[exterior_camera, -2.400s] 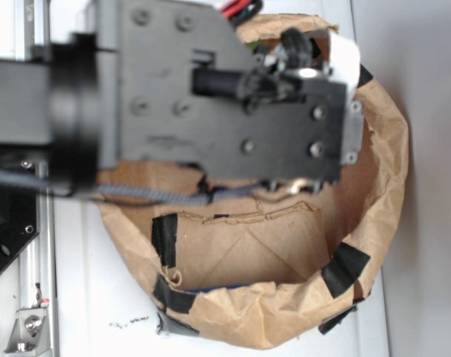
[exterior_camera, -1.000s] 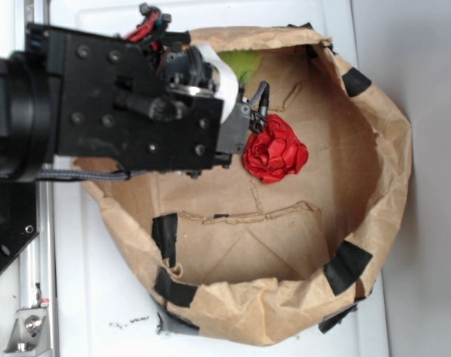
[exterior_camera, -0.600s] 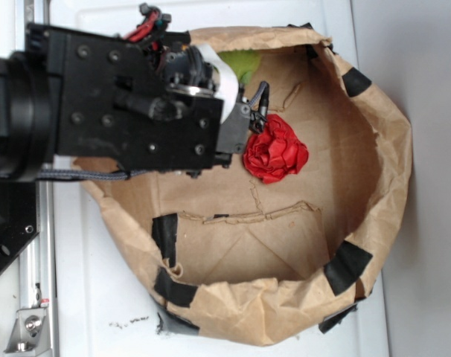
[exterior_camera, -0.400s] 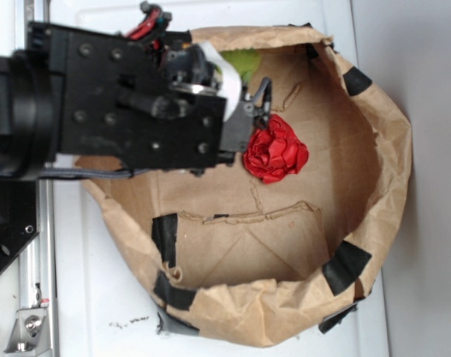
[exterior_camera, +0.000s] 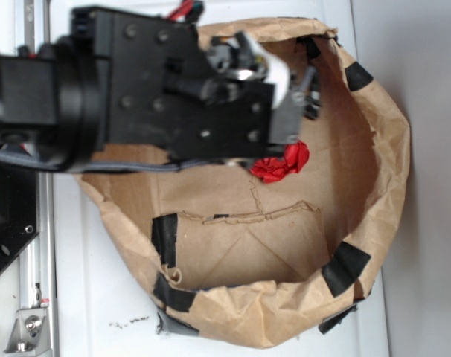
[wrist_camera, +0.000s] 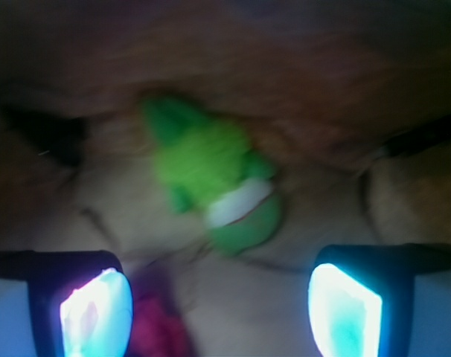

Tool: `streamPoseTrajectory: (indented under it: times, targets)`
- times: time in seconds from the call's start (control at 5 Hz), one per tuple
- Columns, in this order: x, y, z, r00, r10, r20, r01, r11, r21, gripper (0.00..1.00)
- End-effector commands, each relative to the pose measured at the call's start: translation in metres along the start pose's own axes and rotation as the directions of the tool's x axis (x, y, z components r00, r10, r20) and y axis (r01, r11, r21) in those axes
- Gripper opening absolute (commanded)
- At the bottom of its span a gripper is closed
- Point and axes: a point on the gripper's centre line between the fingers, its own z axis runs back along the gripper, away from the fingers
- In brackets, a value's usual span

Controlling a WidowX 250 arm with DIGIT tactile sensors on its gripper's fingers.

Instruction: Grab the green animal.

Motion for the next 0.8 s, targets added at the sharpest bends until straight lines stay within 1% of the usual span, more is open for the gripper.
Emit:
streamPoseTrajectory:
  times: [0.0,0.2,0.4,0.6]
  targets:
    - [0.015,-0.041,-0.003,0.990,0.016,-0.142,-0.028,0.996,-0.080,1.00]
    - [0.018,-0.037,-0.012,0.993,0.005,-0.117,-0.013,0.998,-0.063,1.00]
    - [0.017,-0.025,-0.003,0.999,-0.029,-0.034,0.025,0.995,-0.096,1.00]
    - [0.016,-0.016,0.008,0.999,-0.045,-0.029,0.041,0.991,-0.126,1.00]
